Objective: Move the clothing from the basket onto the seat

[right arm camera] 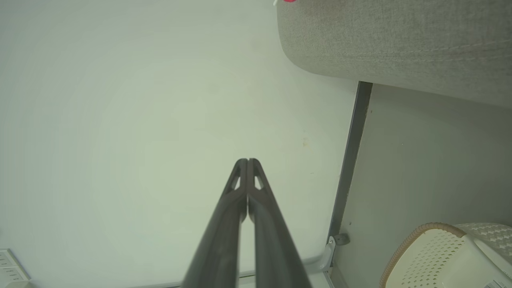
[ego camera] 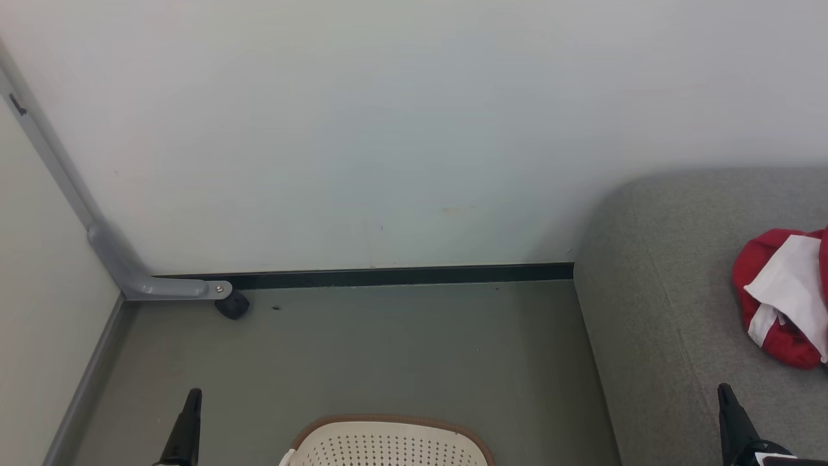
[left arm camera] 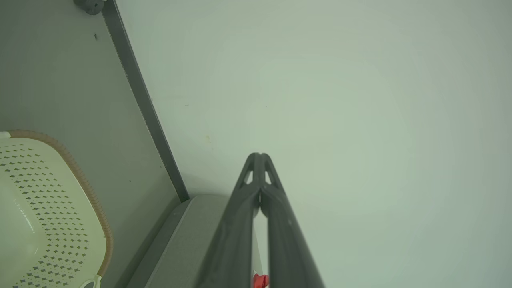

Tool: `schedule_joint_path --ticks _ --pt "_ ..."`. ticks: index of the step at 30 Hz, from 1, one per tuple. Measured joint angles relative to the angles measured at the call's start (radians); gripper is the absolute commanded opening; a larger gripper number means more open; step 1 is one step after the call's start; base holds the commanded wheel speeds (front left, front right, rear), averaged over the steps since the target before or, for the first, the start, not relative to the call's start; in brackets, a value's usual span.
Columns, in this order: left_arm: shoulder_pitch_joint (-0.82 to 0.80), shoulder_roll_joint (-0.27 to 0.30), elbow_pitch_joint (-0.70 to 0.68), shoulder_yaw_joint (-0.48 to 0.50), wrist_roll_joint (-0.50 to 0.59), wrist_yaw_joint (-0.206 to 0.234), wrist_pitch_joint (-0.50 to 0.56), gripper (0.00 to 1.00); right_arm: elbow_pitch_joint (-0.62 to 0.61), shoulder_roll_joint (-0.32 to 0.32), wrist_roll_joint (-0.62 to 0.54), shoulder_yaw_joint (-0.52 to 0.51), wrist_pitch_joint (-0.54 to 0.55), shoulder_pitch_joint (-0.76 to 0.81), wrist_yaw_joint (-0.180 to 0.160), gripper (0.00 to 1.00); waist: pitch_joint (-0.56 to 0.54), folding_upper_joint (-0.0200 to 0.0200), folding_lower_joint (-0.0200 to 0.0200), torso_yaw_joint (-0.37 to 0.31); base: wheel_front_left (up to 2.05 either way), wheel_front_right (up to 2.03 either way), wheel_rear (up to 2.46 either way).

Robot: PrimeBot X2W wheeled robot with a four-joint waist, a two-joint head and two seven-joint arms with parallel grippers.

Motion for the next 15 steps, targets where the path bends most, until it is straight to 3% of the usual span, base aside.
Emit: schedule_joint_path --ticks 15 --pt "0.000 0.000 0.000 0.000 0.000 0.000 0.000 0.00 0.000 0.000 0.000 0.000 0.000 0.000 0.000 0.00 0.000 0.0000 0.0000 0.000 0.00 0.00 0.00"
